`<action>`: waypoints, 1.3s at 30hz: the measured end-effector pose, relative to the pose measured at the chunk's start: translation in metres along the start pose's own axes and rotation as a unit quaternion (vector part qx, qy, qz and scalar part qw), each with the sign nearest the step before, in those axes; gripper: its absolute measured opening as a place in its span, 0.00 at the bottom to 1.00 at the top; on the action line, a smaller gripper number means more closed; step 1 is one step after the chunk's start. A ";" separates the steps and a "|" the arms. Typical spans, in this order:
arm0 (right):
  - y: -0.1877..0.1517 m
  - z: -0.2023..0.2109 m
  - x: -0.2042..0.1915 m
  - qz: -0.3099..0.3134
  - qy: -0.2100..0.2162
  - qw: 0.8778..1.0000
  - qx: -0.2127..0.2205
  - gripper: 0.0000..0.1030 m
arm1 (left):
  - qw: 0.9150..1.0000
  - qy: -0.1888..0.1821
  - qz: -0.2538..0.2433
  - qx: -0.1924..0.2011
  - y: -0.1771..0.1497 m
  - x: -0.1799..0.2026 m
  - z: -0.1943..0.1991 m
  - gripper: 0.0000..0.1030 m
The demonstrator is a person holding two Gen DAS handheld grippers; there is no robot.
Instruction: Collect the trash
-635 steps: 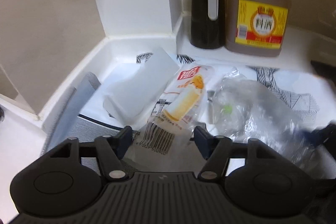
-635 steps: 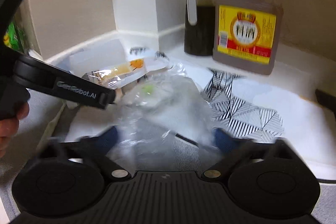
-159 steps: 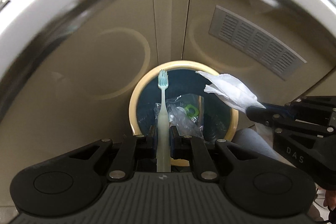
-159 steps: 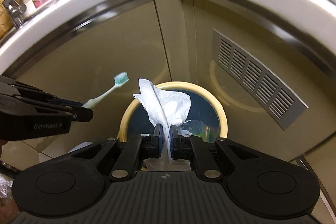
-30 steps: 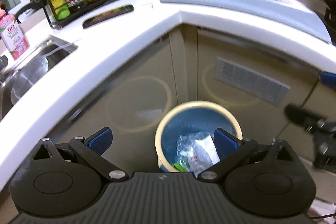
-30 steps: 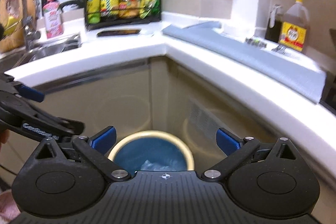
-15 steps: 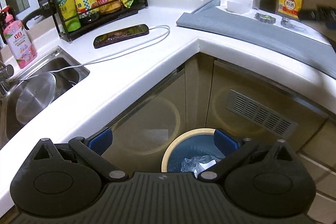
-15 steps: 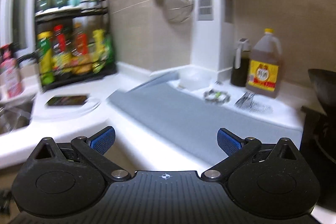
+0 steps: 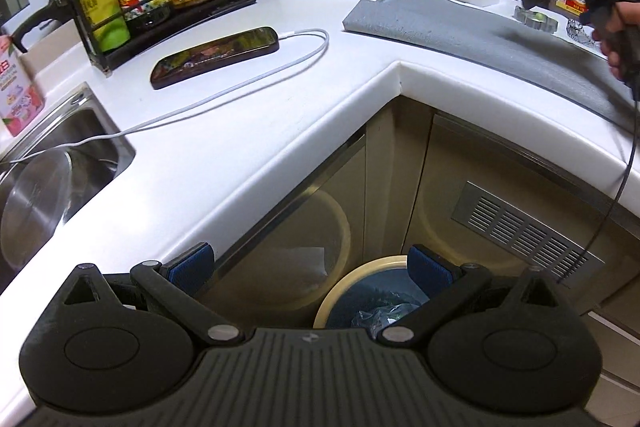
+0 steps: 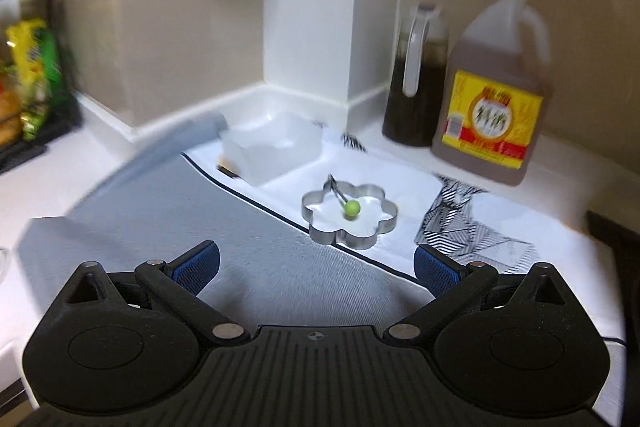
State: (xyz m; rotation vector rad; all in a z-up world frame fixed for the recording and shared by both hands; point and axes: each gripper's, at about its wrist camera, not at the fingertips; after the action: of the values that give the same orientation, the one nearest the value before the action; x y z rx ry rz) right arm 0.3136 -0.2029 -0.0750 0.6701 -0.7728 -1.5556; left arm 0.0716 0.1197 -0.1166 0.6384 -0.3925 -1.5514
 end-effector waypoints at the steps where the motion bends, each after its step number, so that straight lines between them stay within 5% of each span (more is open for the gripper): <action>1: 0.003 -0.011 0.001 -0.009 -0.001 1.000 -0.009 1.00 | 1.000 -0.001 -0.001 -0.001 0.003 0.000 -0.003 1.00; 9: 0.027 -0.081 0.019 -0.078 -0.029 0.995 -0.056 1.00 | 1.000 -0.011 -0.004 0.001 0.032 0.004 -0.022 1.00; 12: 0.031 -0.098 0.013 -0.052 -0.058 0.996 -0.046 1.00 | 1.000 -0.020 -0.002 0.006 0.046 0.010 -0.028 1.00; 15: 0.032 -0.101 0.012 -0.037 -0.047 0.998 -0.031 0.99 | 0.999 -0.025 -0.009 0.023 0.064 0.019 -0.028 1.00; 17: 0.029 -0.094 0.017 -0.042 -0.049 0.998 -0.015 0.85 | 0.999 -0.033 -0.016 0.040 0.077 0.027 -0.025 1.00; 21: 0.013 -0.071 0.032 -0.040 -0.040 0.998 -0.017 0.85 | 0.995 -0.057 -0.030 0.079 0.108 0.047 -0.019 1.00; 30: -0.038 -0.022 0.072 -0.056 -0.041 0.998 -0.009 0.86 | 0.973 -0.085 -0.111 0.183 0.209 0.148 -0.043 1.00; 36: -0.034 -0.030 0.070 -0.038 -0.039 0.998 -0.014 0.92 | 0.948 -0.121 -0.211 0.206 0.254 0.207 -0.097 1.00; 39: -0.031 -0.035 0.071 -0.032 -0.034 0.999 -0.021 0.99 | 0.947 -0.122 -0.223 0.196 0.271 0.223 -0.131 1.00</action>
State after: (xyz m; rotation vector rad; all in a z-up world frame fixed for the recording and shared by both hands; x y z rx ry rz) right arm 0.3142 -0.2746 -0.1200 0.6185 -0.7730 -1.6553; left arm 0.3683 -0.1081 -0.0912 0.8872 -0.8001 -2.0167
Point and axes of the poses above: each gripper's, at about its wrist camera, not at the fingertips, and z roughly against the way its jaws point, x to its right, y to its top, and after that the axes turned 4 degrees about -x, right-handed
